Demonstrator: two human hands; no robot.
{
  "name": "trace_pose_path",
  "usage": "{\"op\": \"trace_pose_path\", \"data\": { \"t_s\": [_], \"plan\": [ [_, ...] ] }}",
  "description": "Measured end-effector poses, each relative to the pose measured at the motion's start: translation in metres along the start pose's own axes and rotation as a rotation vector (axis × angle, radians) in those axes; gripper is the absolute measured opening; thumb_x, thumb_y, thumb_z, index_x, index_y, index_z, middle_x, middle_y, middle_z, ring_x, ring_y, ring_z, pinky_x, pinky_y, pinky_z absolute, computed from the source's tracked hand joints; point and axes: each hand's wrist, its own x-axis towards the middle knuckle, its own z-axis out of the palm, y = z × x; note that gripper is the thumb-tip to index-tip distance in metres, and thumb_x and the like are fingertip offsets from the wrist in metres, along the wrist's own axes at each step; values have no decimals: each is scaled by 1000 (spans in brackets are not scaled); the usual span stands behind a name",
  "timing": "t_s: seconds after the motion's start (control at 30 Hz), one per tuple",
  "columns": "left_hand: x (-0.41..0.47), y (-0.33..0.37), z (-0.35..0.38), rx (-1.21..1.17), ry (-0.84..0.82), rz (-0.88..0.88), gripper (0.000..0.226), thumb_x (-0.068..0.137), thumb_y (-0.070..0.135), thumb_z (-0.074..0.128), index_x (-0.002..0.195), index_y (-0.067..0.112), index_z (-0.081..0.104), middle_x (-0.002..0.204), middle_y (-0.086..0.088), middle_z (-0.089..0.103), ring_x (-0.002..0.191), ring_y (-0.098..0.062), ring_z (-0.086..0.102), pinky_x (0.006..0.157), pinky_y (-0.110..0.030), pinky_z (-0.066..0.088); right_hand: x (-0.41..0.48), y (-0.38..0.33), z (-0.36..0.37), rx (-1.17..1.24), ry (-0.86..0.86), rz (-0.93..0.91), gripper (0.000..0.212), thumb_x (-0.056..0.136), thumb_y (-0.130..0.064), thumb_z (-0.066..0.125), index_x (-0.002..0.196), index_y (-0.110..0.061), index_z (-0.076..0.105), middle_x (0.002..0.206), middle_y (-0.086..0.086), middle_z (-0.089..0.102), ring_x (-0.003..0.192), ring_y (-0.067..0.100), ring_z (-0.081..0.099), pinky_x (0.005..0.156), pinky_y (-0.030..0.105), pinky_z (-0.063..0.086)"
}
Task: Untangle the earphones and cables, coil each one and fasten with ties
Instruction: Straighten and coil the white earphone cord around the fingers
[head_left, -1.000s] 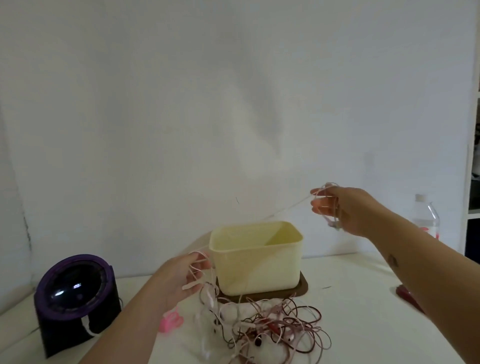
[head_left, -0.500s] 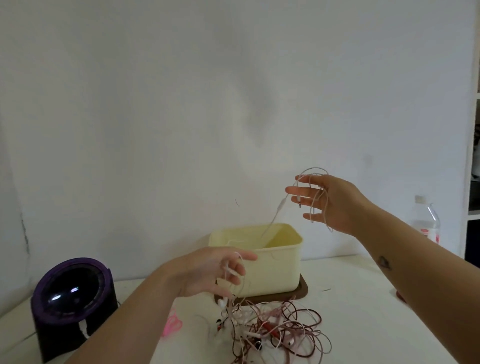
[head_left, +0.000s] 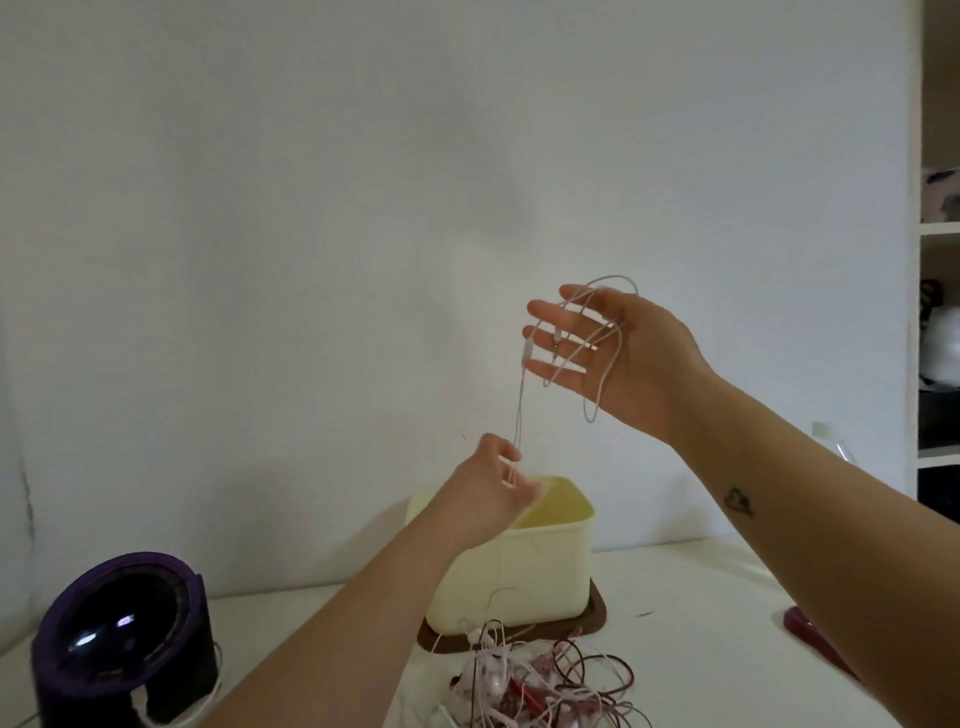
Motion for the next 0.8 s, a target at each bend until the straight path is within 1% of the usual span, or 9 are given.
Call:
{"op": "trace_pose_path", "data": {
  "t_s": [0.1,0.2,0.33,0.4,0.47,0.53,0.6,0.67,0.8],
  "plan": [
    [4,-11,-8,-33,191,-16,17,94,22,49,107,20,38,98,-5,65,62,-2,51,43,-9,35,1,-10,3,131,34,-126,19,93,-8,38,86,-6,56,102,23,70,103,39,65,88,51,52],
    [2,-21,-25,49,119,-81,8,97,24,44,103,20,46,96,-4,66,66,-4,56,51,-10,38,3,-15,-4,49,121,-300,24,91,-8,39,71,-13,52,95,18,73,102,33,62,99,39,45],
    [2,-28,-35,280,-177,-197,29,99,21,39,84,14,62,90,-2,67,73,-12,56,60,-21,42,4,0,-25,-710,214,-550,29,95,-17,38,69,-20,51,97,-7,73,105,12,57,95,28,36],
    [3,-22,-40,178,-91,-153,31,100,21,39,87,13,65,83,2,65,69,-10,56,56,-18,43,0,13,-31,-966,138,-565,26,96,-14,42,74,-18,56,103,-4,68,104,1,57,93,26,38],
    [5,-11,-44,-20,-7,-95,30,101,23,38,100,13,67,87,4,64,76,-9,56,56,-16,42,-1,29,-36,-1183,31,-581,17,90,-8,51,79,-18,59,99,-1,64,105,10,58,91,27,39],
    [6,2,-49,-202,38,-14,29,101,23,37,103,18,66,91,6,64,85,-9,57,66,-17,45,2,44,-42,-1409,-46,-620,9,83,-18,56,80,-27,57,95,-5,62,113,22,56,98,36,38],
    [3,17,-53,-356,114,81,30,102,18,36,95,19,65,82,6,66,77,-4,58,77,-24,46,4,54,-46,-1554,-66,-566,3,79,-36,47,81,-36,49,99,-8,63,120,22,50,106,50,28],
    [2,27,-59,-461,198,127,33,101,14,36,84,17,64,74,4,66,72,-7,60,84,-35,49,3,57,-47,-1569,-71,-475,7,78,-42,39,75,-41,45,99,-12,64,113,17,50,108,53,22],
    [-6,29,-78,-791,263,15,31,94,6,39,68,10,56,63,-2,60,72,-19,65,82,-40,54,0,60,-48,-1376,-112,-219,31,90,-20,43,67,-40,48,90,-7,69,98,18,60,94,39,44]
  ]
}}
